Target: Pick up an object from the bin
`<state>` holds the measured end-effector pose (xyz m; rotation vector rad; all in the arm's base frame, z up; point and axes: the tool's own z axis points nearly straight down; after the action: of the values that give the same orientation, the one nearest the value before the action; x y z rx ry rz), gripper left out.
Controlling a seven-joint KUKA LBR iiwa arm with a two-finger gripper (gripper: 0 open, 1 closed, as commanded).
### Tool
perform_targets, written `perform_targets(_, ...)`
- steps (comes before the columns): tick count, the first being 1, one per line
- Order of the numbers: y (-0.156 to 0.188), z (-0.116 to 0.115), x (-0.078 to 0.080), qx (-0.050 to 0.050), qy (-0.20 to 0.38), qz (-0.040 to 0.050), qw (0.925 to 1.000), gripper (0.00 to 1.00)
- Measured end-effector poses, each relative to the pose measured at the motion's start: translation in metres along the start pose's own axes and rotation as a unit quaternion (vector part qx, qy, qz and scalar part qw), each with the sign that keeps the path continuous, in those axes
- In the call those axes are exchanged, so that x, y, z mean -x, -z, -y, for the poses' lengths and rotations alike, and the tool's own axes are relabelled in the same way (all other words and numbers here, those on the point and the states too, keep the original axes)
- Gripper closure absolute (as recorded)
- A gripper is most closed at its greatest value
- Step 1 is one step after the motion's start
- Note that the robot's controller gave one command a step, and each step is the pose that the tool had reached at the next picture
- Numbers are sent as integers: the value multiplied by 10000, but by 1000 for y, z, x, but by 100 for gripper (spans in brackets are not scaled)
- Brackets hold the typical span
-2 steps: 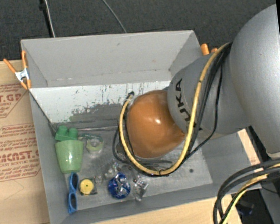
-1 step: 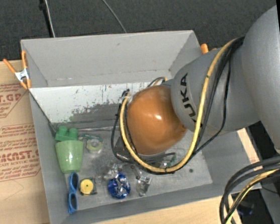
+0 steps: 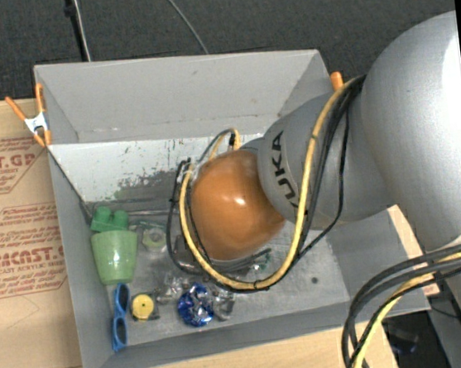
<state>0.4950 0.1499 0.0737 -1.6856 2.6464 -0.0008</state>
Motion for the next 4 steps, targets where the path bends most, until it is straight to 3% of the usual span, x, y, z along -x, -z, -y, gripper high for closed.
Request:
perform_targets(1, 1, -5, -8, -44, 644, 67, 9979, 0)
perform_targets(2, 2, -5, -8, -43, 648, 71, 9979, 100)
perform_targets(3, 33, -6, -6, 5, 644, 6, 9979, 100)
perform_targets(4, 36, -6, -5, 16, 635, -3, 9980, 100)
